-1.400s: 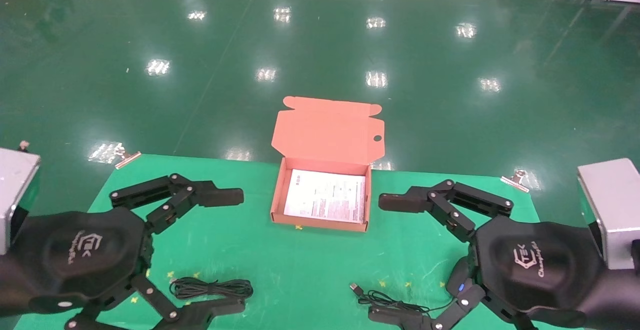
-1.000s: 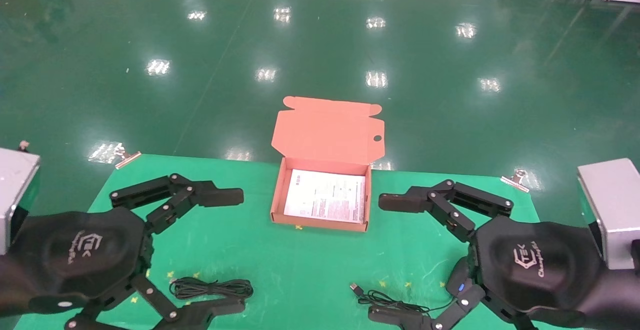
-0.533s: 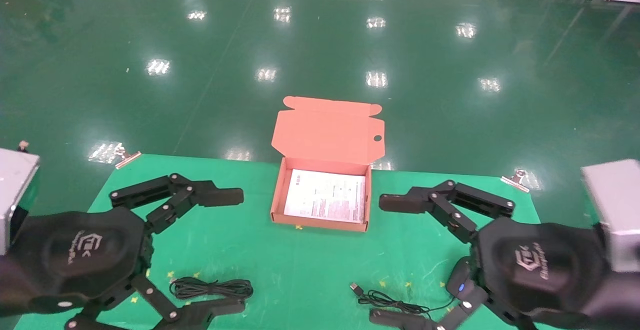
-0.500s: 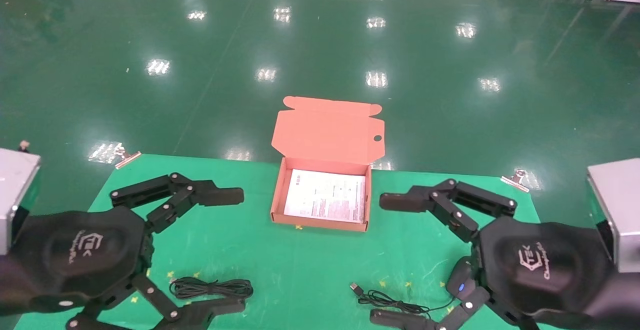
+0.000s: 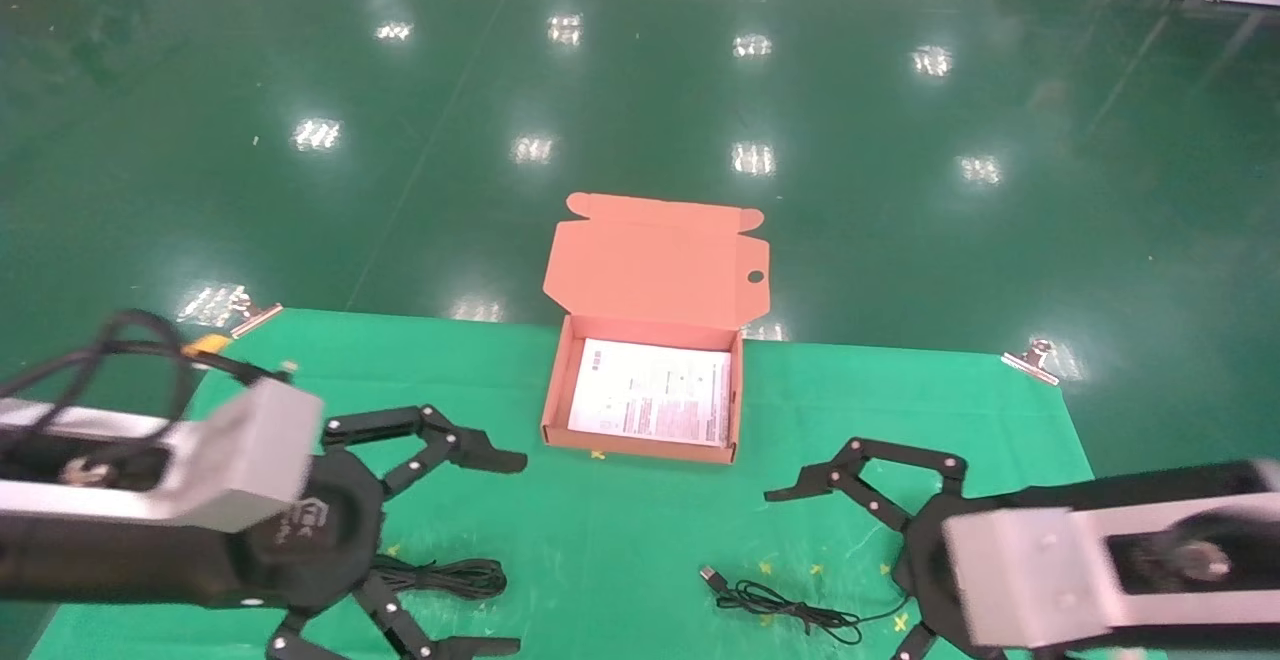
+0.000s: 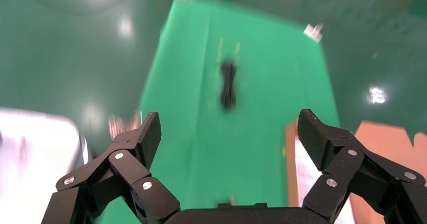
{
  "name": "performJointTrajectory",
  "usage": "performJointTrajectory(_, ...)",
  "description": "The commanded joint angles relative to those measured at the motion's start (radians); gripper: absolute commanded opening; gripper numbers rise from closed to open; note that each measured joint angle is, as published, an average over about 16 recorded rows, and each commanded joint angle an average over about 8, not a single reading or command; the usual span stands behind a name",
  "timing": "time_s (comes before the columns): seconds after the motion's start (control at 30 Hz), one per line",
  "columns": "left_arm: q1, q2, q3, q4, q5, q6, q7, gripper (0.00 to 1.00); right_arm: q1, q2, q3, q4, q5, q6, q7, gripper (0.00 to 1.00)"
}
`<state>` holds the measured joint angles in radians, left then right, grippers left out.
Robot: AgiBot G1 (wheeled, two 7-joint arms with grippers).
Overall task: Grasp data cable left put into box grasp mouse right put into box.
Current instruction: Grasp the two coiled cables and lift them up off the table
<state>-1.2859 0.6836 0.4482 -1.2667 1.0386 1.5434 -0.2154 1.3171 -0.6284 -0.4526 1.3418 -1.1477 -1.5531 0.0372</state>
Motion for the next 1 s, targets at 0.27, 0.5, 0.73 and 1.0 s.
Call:
performJointTrajectory(0.27, -0.144, 0.066, 0.210, 0.030, 0.223, 0.041, 0.004, 1.00, 0.157, -0.054, -0.190, 0.015, -0.267, -0.004, -0.144, 1.00)
performJointTrajectory(0.5, -0.227, 0.139, 0.389, 0.082, 0.395, 0.026, 0.041, 1.00, 0.185, -0.095, -0.291, 0.017, -0.404, 0.049, -0.181, 1.00)
performJointTrajectory(0.73, -0.247, 0.215, 0.480, 0.160, 0.588, -0.061, 0.084, 1.00, 0.118, -0.135, -0.345, 0.015, -0.556, 0.167, -0.174, 1.00)
performJointTrajectory(1.0, -0.247, 0.300, 0.527, 0.288, 0.738, -0.176, 0.099, 1.00, 0.023, -0.175, -0.388, 0.009, -0.744, 0.327, -0.123, 1.00)
